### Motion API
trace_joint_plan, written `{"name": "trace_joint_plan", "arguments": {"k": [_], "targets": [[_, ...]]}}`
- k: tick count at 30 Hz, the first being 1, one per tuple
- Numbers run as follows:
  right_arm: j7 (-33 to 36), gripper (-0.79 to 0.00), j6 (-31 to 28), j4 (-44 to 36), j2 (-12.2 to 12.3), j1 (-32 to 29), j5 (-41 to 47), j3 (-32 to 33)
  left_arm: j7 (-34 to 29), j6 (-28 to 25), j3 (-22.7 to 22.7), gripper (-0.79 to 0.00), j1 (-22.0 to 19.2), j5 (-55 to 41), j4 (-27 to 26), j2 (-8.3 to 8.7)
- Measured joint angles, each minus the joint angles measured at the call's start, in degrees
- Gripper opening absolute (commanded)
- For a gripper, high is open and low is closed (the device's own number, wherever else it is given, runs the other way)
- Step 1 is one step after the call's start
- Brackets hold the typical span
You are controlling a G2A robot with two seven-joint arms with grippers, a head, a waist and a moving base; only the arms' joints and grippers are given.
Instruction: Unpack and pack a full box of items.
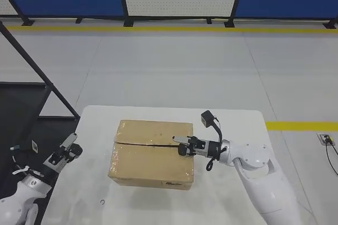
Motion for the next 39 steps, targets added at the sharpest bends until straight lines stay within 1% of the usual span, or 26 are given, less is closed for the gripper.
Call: {"name": "trace_joint_plan", "arguments": {"k": [7,9,11,14,18,22,25,28,31,34,36,39], "targets": [[0.00,0.000,0.05,0.02,-0.01,-0.02,0.25,0.03,0.54,-0.01,0.18,0.000,-0.10,-0.05,-0.04,-0.01],[-0.41,0.000,-0.14,-0.25,-0.03,-0.25,0.48,0.08,1.51,0.22,0.40,0.000,-0.06,1.03,0.30,-0.02],[-3.23,0.000,-1.22,-1.14,-0.10,-1.08,1.45,0.24,3.64,-0.54,1.86,0.000,0.03,6.13,0.88,-0.07],[-5.33,0.000,-2.04,-2.00,-0.05,-1.60,2.59,0.48,3.60,-2.36,3.86,0.000,-0.56,13.13,2.66,-0.07],[-5.27,0.000,-0.44,-2.05,0.11,-1.67,3.97,0.60,3.90,-5.03,6.21,0.000,-1.83,20.99,5.21,-0.06],[-4.98,0.000,0.66,-0.89,0.18,-1.13,5.02,0.12,4.50,-5.71,8.47,0.000,-3.52,27.91,7.41,-0.09],[-4.21,0.000,0.30,-0.10,0.16,-0.86,6.61,-0.21,5.73,-6.28,10.02,0.000,-4.35,32.65,8.53,-0.20],[-3.52,0.000,-0.28,0.44,0.21,-0.85,8.73,-0.04,7.02,-6.04,11.08,0.000,-5.25,34.93,9.53,-0.38],[-4.29,0.000,0.52,0.75,0.31,-0.88,9.33,0.09,9.17,-5.35,11.91,0.000,-5.99,37.73,10.01,-0.56],[-4.80,0.000,0.61,1.33,0.36,-0.81,10.09,0.05,11.25,-4.74,13.47,0.000,-6.59,43.52,10.50,-0.67],[-4.65,0.000,0.32,1.64,0.40,-0.68,10.44,-0.10,12.79,-4.57,15.00,0.000,-6.94,49.18,10.83,-0.74],[-4.48,0.000,0.08,1.88,0.49,-0.52,10.66,-0.29,14.45,-4.35,17.09,0.000,-7.61,54.42,11.57,-0.99]]}}
